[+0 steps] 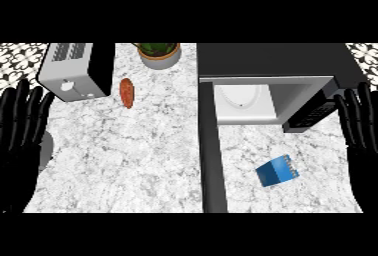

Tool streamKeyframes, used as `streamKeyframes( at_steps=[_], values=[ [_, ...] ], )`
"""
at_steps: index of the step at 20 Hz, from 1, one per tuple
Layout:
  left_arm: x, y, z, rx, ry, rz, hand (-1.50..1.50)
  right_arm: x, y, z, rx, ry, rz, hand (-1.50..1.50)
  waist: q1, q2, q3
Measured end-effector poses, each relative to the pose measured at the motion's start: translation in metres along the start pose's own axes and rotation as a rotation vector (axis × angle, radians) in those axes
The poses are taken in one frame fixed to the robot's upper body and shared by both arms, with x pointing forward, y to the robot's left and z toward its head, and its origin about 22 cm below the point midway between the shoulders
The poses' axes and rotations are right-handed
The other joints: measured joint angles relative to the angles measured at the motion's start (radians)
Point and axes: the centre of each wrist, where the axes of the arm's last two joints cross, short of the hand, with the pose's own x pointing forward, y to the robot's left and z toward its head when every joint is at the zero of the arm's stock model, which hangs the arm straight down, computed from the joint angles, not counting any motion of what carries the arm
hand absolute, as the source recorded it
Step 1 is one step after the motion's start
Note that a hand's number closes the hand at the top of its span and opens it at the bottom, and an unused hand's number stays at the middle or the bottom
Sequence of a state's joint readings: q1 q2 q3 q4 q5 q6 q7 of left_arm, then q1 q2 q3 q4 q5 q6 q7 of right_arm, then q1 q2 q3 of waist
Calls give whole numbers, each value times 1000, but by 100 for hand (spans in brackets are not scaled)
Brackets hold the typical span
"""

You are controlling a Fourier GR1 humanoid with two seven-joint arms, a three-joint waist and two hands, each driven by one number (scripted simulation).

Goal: Pick up the milk, place it into the microwave and close the microwave

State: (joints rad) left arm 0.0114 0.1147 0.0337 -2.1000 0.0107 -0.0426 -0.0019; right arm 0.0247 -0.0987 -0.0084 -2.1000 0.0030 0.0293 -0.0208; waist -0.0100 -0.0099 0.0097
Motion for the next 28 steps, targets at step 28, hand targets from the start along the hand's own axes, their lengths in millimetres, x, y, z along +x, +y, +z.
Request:
streamKeyframes(
  at_steps=[28],
  values=[
    [4, -9, 87, 62, 165, 127, -150, 24, 108, 69, -146, 105, -47, -150, 13, 7, -10]
  ],
)
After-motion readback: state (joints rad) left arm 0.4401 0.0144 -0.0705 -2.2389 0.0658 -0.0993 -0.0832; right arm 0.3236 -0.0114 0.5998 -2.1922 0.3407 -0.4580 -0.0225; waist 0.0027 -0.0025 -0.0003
